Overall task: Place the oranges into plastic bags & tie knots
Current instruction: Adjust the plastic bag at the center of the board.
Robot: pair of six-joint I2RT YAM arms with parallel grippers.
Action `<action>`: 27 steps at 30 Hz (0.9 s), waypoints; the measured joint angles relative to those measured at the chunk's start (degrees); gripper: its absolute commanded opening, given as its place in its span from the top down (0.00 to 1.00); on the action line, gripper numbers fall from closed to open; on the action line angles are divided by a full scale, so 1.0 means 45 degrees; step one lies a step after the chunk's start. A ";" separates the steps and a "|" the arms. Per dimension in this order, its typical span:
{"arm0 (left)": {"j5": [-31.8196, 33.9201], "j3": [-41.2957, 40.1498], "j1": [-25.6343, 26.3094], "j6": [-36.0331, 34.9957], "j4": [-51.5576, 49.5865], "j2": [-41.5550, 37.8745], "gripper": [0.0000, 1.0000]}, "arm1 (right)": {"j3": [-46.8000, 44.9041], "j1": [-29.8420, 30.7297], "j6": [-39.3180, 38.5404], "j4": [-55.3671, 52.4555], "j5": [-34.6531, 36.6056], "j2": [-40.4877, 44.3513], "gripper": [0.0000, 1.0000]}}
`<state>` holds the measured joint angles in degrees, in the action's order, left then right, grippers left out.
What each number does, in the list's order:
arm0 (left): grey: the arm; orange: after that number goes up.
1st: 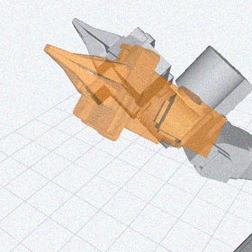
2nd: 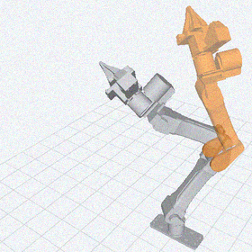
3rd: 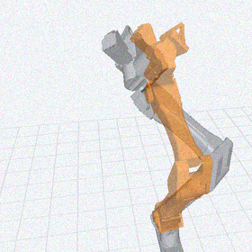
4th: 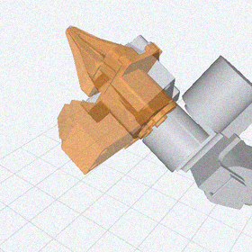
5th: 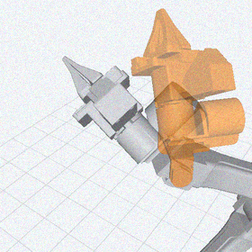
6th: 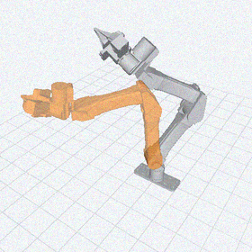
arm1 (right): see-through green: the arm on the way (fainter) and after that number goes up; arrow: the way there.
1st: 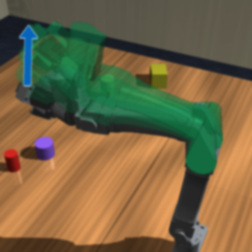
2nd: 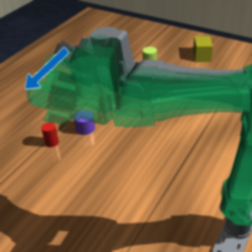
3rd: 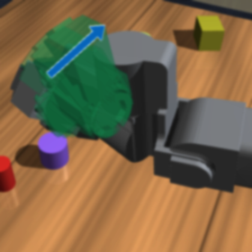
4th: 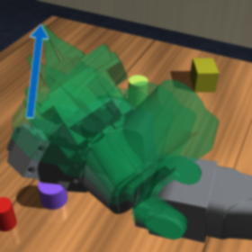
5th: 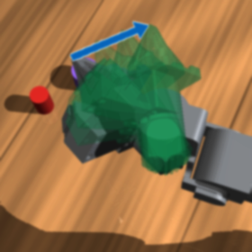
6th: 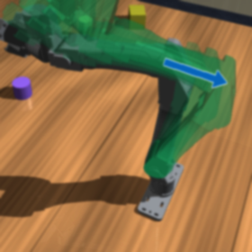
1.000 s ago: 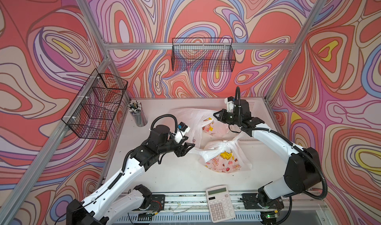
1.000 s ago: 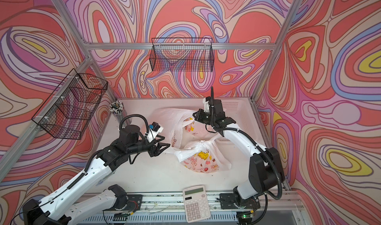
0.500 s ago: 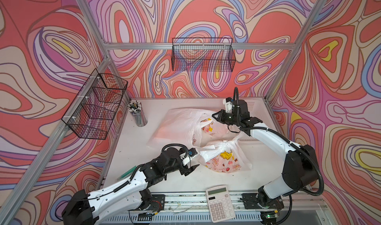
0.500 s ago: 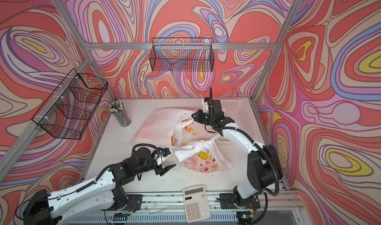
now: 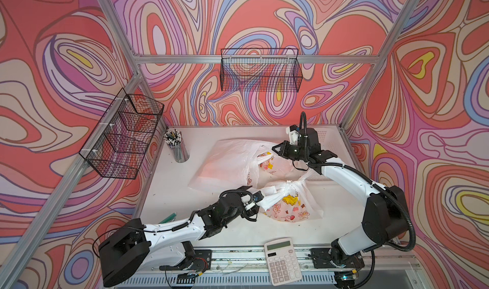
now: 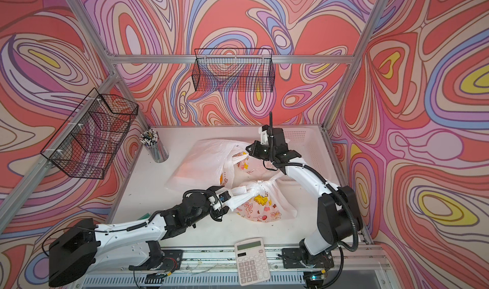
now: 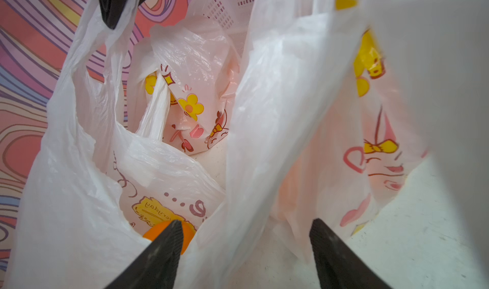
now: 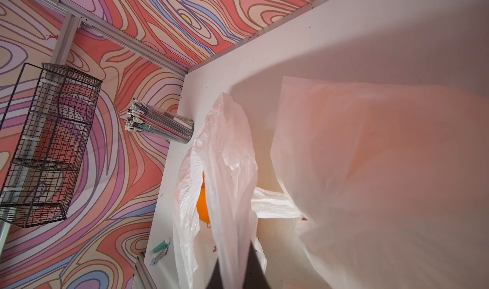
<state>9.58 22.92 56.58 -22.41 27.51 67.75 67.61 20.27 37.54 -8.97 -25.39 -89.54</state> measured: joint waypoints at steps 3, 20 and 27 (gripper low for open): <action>0.0559 0.0000 0.0015 -0.0126 0.0554 0.0583 0.59 | -0.0005 0.0000 0.0000 0.0000 -0.0015 0.0000 1.00; 0.1608 0.0777 -0.0855 -0.0097 -0.0816 -0.2395 1.00 | 0.0442 -0.0015 0.0491 0.0437 -0.1433 0.0345 1.00; -0.0996 0.3803 -0.4444 0.0957 -0.3288 -0.5309 1.00 | 0.2234 -0.0015 0.0937 0.0772 -0.2341 0.1035 1.00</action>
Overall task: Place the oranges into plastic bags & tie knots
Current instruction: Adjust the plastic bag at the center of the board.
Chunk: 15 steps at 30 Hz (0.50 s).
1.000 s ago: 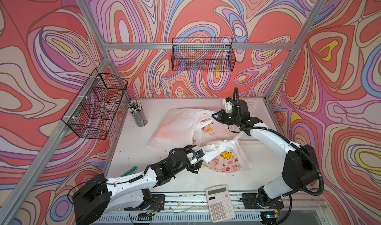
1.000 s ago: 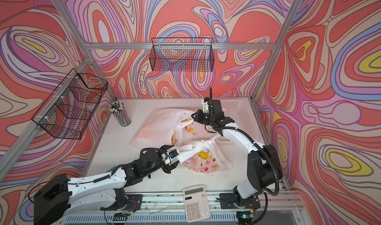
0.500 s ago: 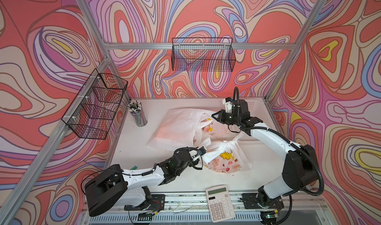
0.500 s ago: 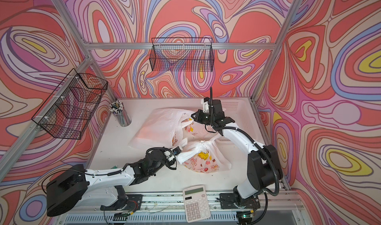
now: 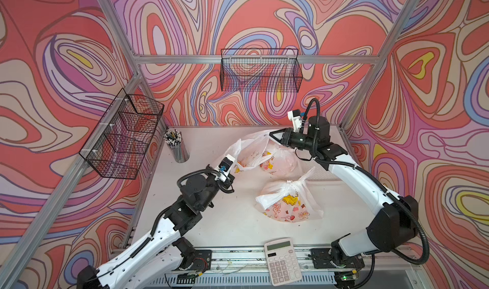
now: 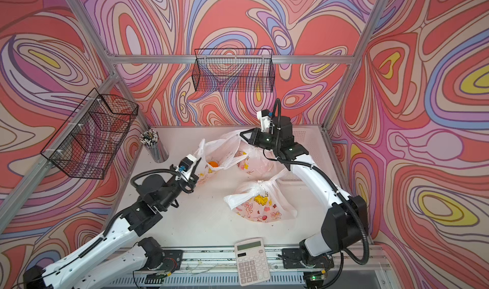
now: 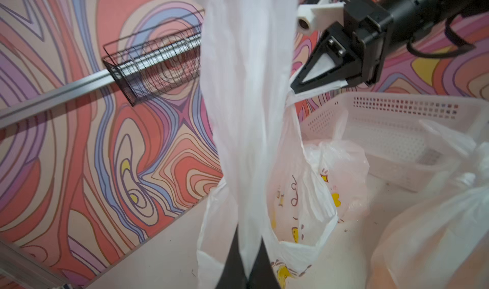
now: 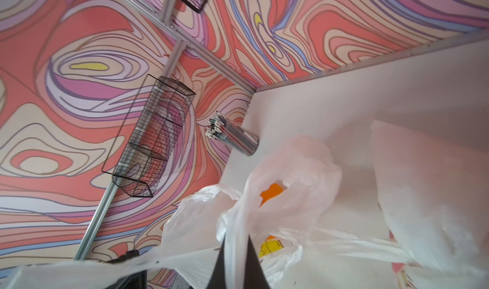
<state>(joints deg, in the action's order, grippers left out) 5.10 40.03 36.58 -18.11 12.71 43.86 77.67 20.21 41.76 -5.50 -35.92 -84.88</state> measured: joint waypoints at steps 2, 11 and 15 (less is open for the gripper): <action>-0.0777 0.0957 -0.0865 0.0408 -0.0525 -0.0160 1.00 | 0.0515 0.0000 0.0063 0.0087 -0.0141 0.0282 1.00; -0.4721 0.3220 -0.3813 0.3614 -0.1933 0.1054 1.00 | 0.1122 0.0000 0.0559 0.1025 -0.0680 0.1049 0.87; -0.6110 0.2642 -0.4736 0.5183 -0.1909 0.1690 1.00 | 0.1088 -0.0073 0.0170 0.0661 -0.0714 0.1064 0.58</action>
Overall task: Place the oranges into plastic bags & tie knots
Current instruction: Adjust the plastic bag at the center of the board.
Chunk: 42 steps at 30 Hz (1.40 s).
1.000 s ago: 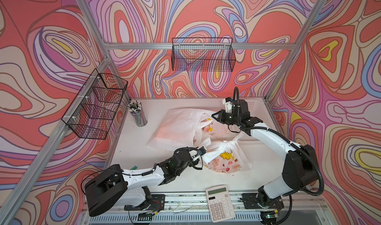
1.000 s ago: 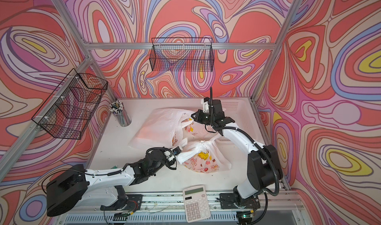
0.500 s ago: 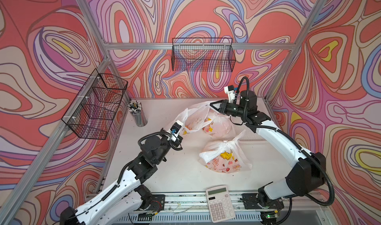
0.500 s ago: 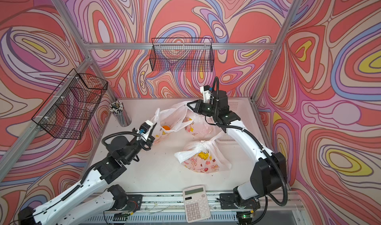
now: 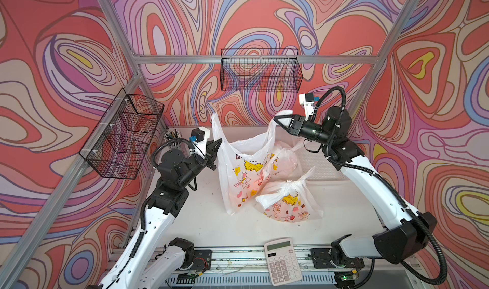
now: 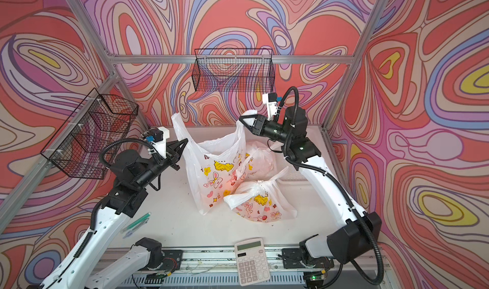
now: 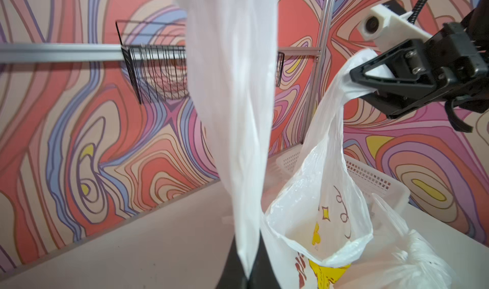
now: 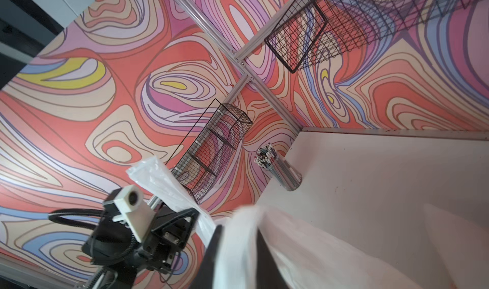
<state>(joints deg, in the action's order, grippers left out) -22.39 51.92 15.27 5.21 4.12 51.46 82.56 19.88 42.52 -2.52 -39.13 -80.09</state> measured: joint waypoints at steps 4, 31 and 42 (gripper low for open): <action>-0.1190 -0.0869 -0.1122 0.1627 0.0476 0.0466 1.00 | -0.0029 -0.0568 -0.1239 -0.0908 0.0306 0.0243 0.33; -0.3687 -0.2089 -0.2749 0.4221 0.2871 0.1705 1.00 | -0.0024 0.1117 -1.0384 0.2890 -0.2472 -0.4886 0.02; -0.3823 -0.2089 -0.2754 0.4226 0.2963 0.1851 1.00 | 0.1783 0.2035 -0.9617 0.4609 -0.2871 -0.7679 0.11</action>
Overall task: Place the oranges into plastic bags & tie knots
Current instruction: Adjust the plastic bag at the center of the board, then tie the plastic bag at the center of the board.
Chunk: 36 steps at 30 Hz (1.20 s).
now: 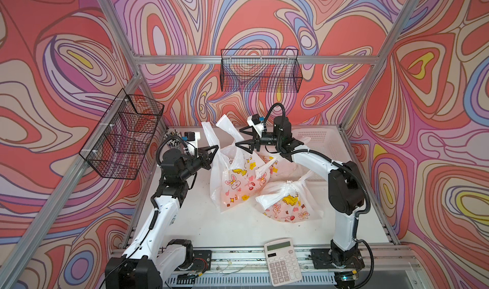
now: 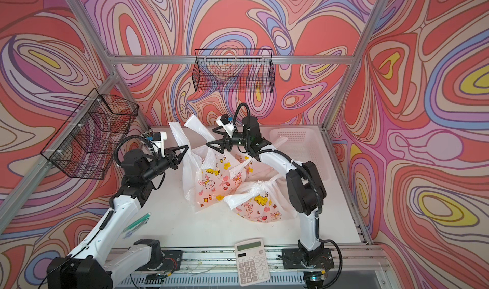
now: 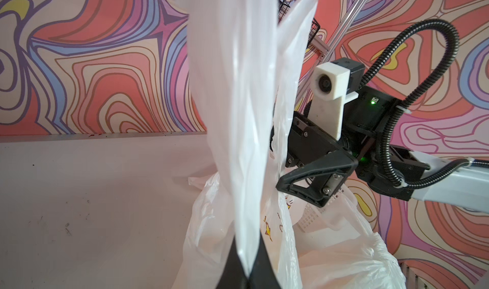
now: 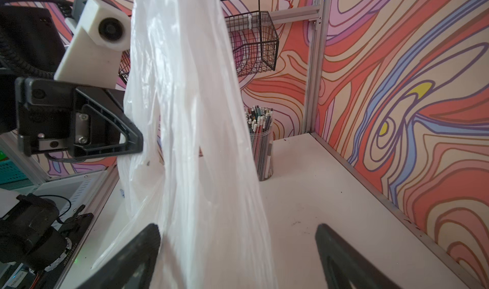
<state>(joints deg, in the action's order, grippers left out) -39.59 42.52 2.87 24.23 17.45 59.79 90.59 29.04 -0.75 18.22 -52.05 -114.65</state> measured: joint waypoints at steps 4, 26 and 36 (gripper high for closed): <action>-0.0005 0.0000 -0.0068 -0.0005 0.0010 0.0005 1.00 | 0.0180 0.0155 0.0699 0.0899 -0.0243 -0.0544 0.49; 0.1826 -0.1452 -0.0243 -0.0563 -0.1151 -0.1506 0.17 | -0.1928 0.0238 0.1273 0.0714 0.1336 0.2118 1.00; 0.4104 -0.1545 0.1953 -0.0491 -0.0005 -0.1647 0.16 | -0.2234 0.0345 0.1452 0.0408 0.2637 0.2166 1.00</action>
<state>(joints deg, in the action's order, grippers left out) -21.12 35.57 11.66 22.02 17.43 52.38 80.53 30.59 5.78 20.05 -40.18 -104.90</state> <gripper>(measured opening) 0.834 0.047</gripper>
